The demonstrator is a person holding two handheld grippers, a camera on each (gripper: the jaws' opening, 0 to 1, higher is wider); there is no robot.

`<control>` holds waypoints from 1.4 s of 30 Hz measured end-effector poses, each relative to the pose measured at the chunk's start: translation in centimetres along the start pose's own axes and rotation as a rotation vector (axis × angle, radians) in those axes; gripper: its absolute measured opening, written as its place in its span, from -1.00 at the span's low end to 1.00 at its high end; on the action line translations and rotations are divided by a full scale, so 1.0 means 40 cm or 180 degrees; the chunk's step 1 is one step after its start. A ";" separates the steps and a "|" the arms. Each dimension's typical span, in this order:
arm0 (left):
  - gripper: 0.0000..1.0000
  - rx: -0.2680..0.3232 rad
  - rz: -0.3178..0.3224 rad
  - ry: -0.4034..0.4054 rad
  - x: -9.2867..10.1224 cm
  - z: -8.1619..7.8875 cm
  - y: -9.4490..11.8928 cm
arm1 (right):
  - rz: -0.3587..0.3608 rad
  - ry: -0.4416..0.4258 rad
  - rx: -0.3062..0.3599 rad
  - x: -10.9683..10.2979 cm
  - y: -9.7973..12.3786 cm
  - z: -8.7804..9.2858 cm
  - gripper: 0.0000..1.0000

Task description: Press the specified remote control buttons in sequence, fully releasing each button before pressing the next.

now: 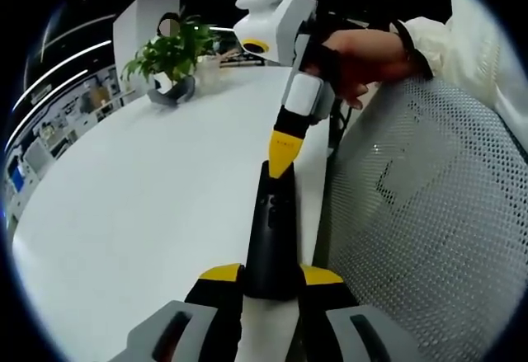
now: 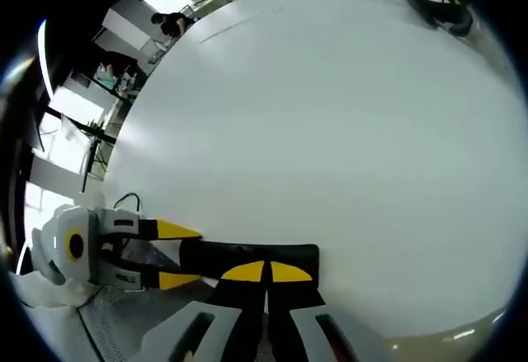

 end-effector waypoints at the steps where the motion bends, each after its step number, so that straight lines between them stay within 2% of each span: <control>1: -0.50 0.0002 -0.0001 0.0001 0.000 -0.001 -0.001 | -0.0005 -0.0016 0.0006 0.000 0.000 0.000 -1.00; 7: -0.50 0.0040 0.0003 -0.0015 0.001 -0.005 -0.004 | -0.0004 0.0037 0.0009 -0.003 0.000 0.000 -1.00; 13: -0.52 0.0038 0.0019 -0.0040 0.002 -0.004 -0.005 | -0.0045 -0.0035 0.0006 -0.005 0.002 -0.001 -1.00; 15: -0.52 0.0036 0.0024 -0.0039 0.003 -0.005 -0.005 | 0.0058 0.0141 -0.0022 -0.006 0.003 -0.002 -1.00; 17: -0.52 0.0038 0.0039 -0.0051 0.006 -0.005 -0.006 | 0.0136 0.0289 0.0034 -0.005 0.003 -0.011 -1.00; 21: -0.52 0.0036 0.0065 -0.0074 0.011 -0.006 -0.006 | -0.0029 0.0228 0.0010 -0.022 -0.002 -0.005 -1.00; 26: -0.52 0.0036 0.0081 -0.0091 0.014 -0.006 -0.006 | -0.0075 0.0239 0.0069 -0.029 0.000 -0.013 -1.00; 38: -0.51 0.0038 0.0072 -0.0068 0.015 -0.007 -0.006 | 0.0041 0.0340 0.0032 -0.022 -0.006 -0.012 -1.00; 42: -0.51 0.0038 0.0073 -0.0066 0.015 -0.006 -0.006 | 0.0029 0.0353 -0.0055 -0.023 -0.016 -0.003 -1.00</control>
Point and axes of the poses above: the point that each gripper's makers call its tool centre point, and the gripper's own axes: y roughly backward along the fingers, x roughly to its right, z roughly out of its underside, the point moved 1 cm from there along y, roughly backward along the fingers, and after that the axes turned 4 degrees about -z, right-handed, at the moved point
